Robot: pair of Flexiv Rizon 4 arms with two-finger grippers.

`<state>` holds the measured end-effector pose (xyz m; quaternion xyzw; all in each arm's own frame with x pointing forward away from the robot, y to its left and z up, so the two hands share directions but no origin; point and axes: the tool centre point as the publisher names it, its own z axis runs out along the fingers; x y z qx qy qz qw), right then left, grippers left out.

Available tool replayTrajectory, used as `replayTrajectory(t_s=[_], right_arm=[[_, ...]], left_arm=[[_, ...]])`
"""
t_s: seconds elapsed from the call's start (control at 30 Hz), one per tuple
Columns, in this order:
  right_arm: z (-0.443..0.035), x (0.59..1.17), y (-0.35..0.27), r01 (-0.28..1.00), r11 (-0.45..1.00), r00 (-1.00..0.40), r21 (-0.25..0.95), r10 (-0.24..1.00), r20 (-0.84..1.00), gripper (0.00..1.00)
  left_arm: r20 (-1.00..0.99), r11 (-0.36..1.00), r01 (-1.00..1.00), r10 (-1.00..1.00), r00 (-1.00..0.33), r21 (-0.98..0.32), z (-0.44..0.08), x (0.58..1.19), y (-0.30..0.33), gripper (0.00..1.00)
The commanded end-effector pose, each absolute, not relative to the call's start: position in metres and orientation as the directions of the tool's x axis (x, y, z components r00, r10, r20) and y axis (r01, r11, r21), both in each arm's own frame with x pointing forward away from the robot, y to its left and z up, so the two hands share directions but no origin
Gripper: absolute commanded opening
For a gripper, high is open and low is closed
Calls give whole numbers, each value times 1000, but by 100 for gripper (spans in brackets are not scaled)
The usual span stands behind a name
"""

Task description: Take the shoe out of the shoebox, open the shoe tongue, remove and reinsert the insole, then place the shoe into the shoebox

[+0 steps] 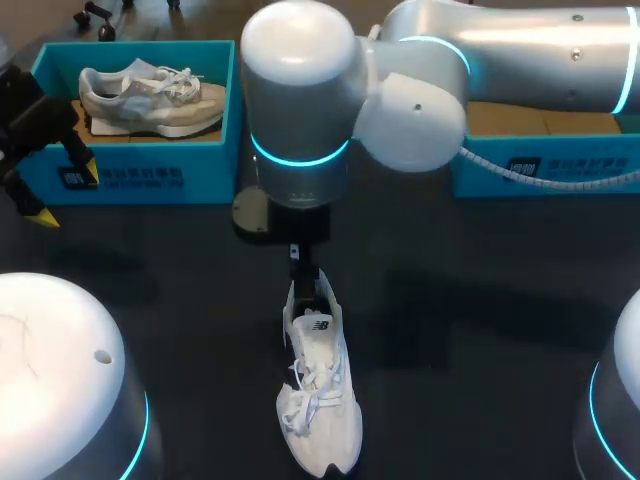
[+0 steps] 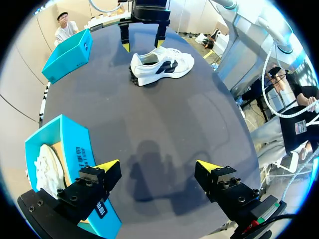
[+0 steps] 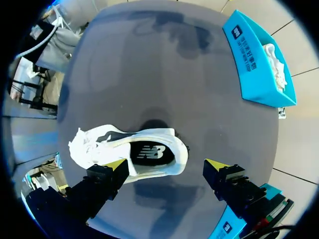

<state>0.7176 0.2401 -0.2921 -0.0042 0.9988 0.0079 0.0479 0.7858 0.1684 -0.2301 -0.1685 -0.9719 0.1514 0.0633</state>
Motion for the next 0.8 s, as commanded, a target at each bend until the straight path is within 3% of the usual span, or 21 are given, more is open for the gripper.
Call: replayTrajectory(t_s=[0.03, 0.8], right_arm=[[-304, 726, 242, -27, 999, -996, 17, -25, -91, 100], [-365, 752, 244, -83, 996, -994, 18, -81, -75, 100]], left_arm=[[74, 898, 309, 348, -935, -313, -230, 786, 169, 100], [74, 898, 309, 348, -935, -313, -230, 786, 169, 100]])
